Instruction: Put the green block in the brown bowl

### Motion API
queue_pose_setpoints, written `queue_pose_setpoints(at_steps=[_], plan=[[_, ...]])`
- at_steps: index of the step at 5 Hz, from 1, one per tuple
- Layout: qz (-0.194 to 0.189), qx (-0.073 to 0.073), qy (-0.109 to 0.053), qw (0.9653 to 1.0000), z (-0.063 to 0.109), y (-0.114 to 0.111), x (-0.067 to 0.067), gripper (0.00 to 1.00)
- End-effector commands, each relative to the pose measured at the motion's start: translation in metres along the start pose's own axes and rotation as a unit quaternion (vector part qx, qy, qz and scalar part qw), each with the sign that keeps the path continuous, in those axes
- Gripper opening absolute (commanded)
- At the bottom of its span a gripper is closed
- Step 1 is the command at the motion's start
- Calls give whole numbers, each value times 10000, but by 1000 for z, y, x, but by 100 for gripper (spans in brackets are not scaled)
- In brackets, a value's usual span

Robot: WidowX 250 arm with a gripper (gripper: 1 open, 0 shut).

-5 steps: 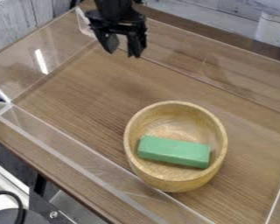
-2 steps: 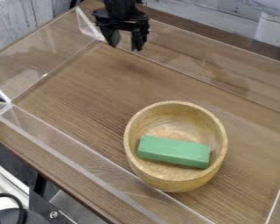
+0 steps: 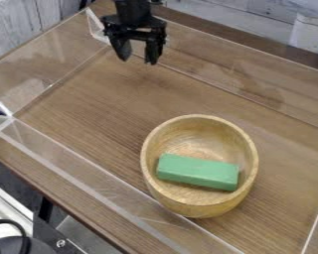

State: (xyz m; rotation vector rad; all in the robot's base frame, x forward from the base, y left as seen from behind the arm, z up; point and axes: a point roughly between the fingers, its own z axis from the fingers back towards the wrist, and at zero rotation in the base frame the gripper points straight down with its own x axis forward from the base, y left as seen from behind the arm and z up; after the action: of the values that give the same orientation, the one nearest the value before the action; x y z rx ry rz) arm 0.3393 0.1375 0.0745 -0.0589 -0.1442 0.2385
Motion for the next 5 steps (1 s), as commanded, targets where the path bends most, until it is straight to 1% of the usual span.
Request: queue_pose_setpoints(at_steps=[1, 3, 4, 5], plan=[[-228, 165, -486, 9984, 39, 0, -8, 100], [166, 250, -348, 9989, 11, 0, -7, 100], [287, 283, -446, 9982, 8, 0, -1, 100], [427, 236, -461, 9977, 12, -1, 6, 100]])
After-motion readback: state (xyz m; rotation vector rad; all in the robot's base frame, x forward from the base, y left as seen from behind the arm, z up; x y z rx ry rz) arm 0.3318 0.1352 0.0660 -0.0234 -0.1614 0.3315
